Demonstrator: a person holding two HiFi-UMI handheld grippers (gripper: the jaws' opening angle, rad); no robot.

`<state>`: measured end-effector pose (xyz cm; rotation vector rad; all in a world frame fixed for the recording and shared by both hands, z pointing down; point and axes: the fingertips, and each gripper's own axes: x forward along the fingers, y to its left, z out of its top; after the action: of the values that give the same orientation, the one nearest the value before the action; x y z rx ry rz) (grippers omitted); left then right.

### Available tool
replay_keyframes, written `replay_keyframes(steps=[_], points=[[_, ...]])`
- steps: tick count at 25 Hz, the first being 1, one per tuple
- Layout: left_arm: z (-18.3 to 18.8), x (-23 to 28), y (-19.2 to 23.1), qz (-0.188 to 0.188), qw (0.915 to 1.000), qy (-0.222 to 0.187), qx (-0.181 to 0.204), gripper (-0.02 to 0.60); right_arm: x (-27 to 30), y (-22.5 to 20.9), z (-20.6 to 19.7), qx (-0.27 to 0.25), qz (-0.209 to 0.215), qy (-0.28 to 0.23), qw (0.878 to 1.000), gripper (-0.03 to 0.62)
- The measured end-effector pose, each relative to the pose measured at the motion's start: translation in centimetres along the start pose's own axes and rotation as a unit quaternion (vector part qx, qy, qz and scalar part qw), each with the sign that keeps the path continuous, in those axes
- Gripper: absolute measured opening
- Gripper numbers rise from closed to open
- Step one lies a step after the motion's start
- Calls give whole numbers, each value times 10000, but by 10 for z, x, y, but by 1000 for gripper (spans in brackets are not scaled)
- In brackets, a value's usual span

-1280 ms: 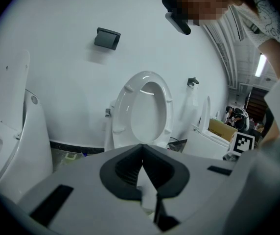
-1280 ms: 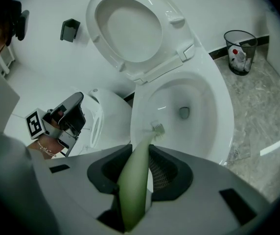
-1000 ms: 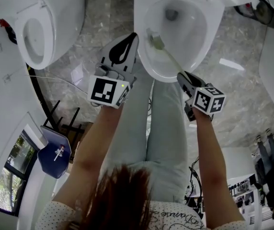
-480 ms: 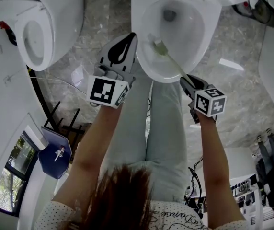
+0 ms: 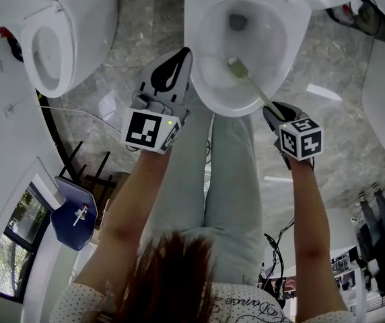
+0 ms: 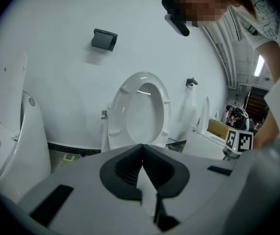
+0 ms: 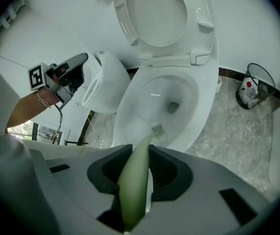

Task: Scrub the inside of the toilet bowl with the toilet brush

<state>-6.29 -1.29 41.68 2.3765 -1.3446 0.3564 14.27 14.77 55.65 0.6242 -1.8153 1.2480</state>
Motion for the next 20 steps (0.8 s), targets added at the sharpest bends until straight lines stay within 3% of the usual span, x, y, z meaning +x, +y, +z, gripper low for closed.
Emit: replay_keyframes(steps=[7,20], points=[[-6,-3,-2,53,10000,32,-20,3,-2,-1,2,-410,-124,148,9990,118],[-7,-5,1,138,9998,-7,-127,3,-12,-34,33,-1258,-720,464,9884,117]])
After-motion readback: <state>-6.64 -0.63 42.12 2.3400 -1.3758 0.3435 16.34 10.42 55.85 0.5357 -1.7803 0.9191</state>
